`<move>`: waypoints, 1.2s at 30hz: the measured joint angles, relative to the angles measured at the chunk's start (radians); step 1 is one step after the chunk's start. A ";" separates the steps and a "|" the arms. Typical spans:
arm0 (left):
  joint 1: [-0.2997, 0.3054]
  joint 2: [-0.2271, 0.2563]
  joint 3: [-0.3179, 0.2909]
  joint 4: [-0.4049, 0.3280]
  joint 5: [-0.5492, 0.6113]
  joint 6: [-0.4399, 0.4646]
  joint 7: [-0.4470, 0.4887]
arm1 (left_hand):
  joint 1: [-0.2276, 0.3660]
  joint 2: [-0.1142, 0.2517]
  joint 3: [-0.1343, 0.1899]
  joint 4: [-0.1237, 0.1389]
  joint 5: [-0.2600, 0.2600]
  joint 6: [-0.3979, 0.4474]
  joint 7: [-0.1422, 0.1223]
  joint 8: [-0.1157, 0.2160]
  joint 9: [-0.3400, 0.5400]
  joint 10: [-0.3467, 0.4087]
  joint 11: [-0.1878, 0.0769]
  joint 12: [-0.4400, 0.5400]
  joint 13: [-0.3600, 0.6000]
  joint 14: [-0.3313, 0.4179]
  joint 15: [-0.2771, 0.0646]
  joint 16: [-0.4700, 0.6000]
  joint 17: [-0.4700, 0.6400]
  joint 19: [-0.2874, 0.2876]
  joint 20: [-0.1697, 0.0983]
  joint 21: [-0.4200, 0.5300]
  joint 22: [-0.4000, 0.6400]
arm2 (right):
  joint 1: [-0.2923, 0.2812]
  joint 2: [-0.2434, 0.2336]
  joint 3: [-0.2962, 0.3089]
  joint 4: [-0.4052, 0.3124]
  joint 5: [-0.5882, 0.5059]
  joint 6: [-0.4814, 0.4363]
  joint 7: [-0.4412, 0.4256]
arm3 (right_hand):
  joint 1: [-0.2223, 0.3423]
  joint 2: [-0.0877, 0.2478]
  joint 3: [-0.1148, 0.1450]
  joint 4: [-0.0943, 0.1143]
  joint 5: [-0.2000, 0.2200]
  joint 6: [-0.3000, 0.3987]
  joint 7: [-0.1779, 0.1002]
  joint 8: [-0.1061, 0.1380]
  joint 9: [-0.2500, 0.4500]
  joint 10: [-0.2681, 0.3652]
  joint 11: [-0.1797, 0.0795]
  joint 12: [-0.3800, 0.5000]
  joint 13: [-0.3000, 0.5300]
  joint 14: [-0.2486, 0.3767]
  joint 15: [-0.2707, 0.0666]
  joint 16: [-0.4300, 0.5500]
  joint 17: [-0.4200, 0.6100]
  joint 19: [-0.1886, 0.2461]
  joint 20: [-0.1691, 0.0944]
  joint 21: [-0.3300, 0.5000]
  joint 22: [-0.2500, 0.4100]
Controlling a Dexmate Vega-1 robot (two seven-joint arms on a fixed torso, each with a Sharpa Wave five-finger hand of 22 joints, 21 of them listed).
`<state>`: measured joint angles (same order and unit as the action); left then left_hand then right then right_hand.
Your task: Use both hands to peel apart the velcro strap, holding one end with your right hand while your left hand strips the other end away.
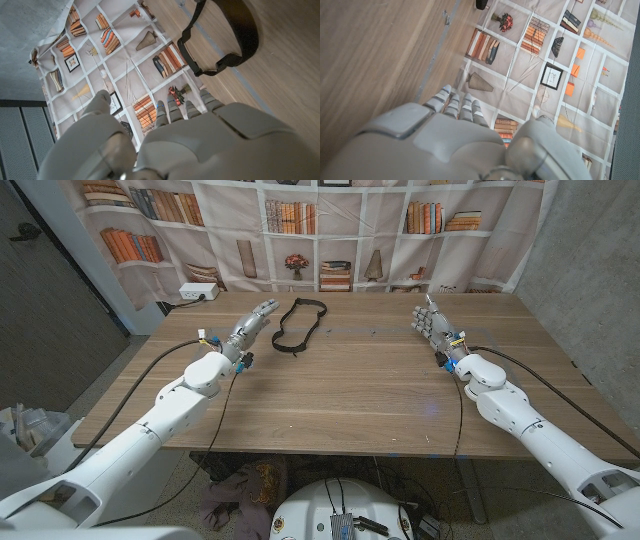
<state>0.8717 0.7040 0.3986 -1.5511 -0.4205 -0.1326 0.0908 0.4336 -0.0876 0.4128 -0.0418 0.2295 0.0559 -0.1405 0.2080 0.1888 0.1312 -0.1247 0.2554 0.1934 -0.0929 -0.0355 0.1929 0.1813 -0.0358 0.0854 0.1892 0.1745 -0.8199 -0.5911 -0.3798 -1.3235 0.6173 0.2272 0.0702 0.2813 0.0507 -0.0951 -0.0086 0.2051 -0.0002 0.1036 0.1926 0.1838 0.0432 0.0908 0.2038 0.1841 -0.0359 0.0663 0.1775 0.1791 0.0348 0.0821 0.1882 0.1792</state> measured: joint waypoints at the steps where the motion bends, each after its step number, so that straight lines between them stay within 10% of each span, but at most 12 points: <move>1: -0.001 0.006 0.001 -0.006 0.002 0.002 0.001 | 0.009 -0.004 0.000 0.000 0.000 -0.007 0.000 -0.002 0.000 0.010 -0.006 0.004 0.000 0.004 0.003 0.001 0.000 0.004 -0.004 0.005 0.000 | 0.000 0.000 0.000 -0.001 -0.004 0.000 -0.005 | 0.000 0.000 0.000 0.000 0.000 -0.001 0.001 0.000 0.000 0.000 0.000 0.000 0.000 0.000 0.000 0.000 0.000 0.000 0.000 0.000 0.000; 36: -0.121 0.176 0.104 -0.223 0.329 0.402 0.007 | 0.065 0.030 0.024 -0.031 0.007 -0.053 -0.027 -0.017 0.000 0.090 -0.029 0.007 0.000 0.023 0.005 0.001 0.000 0.014 -0.007 0.008 0.000 | 0.017 0.013 -0.046 -0.009 -0.112 0.038 -0.055 | 0.038 0.012 0.014 -0.022 0.000 -0.015 -0.004 0.000 0.000 0.014 -0.014 0.004 0.000 -0.005 -0.005 0.000 0.000 -0.007 -0.007 0.000 0.000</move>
<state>0.7510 0.8805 0.5028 -1.7746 -0.0918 0.2694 0.0975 0.4985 -0.0580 0.4363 -0.0733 0.2368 0.0033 -0.1675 0.1907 0.1893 0.2211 -0.1538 0.2623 0.1932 -0.0696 -0.0302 0.1935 0.1816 -0.0216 0.0787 0.1970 0.1744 -0.8025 -0.5781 -0.4260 -1.3328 0.5054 0.2653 0.0156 0.3195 0.0625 -0.0812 -0.0306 0.2051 -0.0148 0.0998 0.1926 0.1837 0.0576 0.0764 0.2076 0.1840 -0.0412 0.0609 0.1775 0.1790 0.0276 0.0749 0.1881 0.1791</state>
